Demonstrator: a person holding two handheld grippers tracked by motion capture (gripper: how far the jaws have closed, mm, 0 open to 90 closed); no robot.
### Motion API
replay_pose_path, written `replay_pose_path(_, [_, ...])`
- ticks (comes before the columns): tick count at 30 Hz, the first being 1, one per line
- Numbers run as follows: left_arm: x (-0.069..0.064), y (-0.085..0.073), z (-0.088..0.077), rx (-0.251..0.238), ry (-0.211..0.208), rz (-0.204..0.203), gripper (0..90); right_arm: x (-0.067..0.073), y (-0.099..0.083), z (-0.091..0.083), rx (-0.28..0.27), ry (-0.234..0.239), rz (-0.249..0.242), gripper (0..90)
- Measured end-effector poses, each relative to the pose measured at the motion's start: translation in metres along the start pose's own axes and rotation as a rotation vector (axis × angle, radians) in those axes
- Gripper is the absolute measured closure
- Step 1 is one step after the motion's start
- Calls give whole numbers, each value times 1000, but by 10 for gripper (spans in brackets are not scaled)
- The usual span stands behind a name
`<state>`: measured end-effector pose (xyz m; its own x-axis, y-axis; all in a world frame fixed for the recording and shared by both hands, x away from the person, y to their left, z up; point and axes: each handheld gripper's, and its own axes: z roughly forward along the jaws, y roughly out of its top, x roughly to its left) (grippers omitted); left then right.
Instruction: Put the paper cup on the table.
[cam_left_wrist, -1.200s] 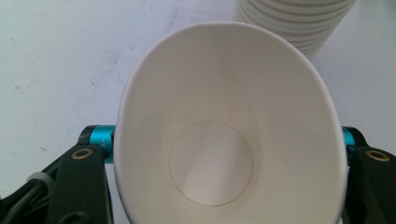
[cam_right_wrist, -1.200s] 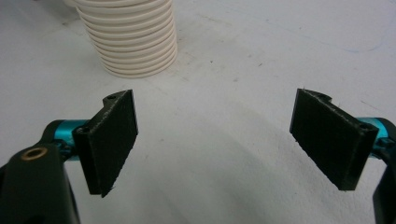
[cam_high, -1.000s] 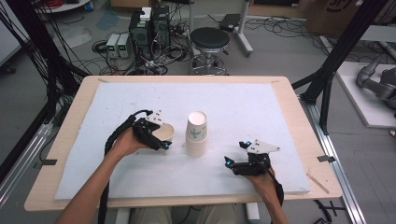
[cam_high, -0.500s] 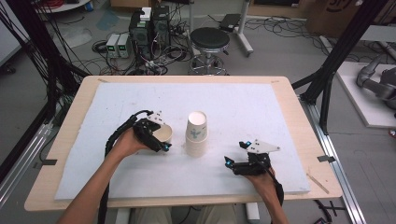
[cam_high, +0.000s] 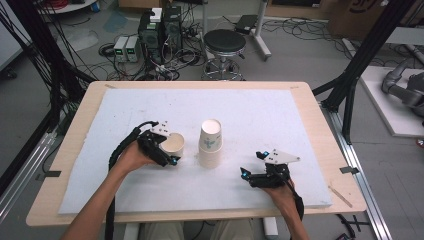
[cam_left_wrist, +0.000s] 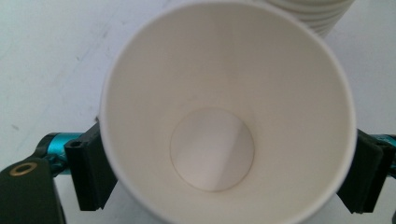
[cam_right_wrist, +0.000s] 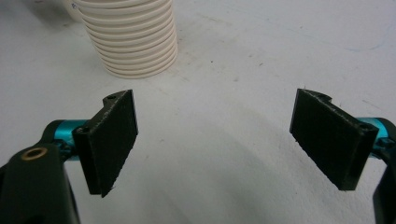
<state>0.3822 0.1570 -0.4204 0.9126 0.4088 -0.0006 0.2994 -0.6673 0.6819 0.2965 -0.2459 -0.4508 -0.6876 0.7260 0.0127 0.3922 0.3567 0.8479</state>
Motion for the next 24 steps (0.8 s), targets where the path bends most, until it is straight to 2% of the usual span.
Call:
replay_pose_path(5, [-5, -13, -9, -41, 8, -21, 113, 0, 0, 0, 0, 0, -2, 157])
replay_pose_path(7, [-6, -16, -14, -41, 10, -27, 113, 0, 0, 0, 0, -1, -1, 157])
replay_pose_path(9, [-9, -19, -18, -76, 28, -35, 113, 0, 0, 0, 0, 0, 0, 157])
replay_pose_path(10, [-9, -21, -20, -76, 29, -28, 113, 0, 0, 0, -1, 1, 3, 157])
replay_pose_path(15, [-10, -32, -25, -82, 39, -61, 113, 0, 0, 0, -4, 4, 0, 156])
replay_pose_path(24, [-15, -54, -47, -153, 80, -103, 113, -1, 0, 0, -3, 8, 13, 157])
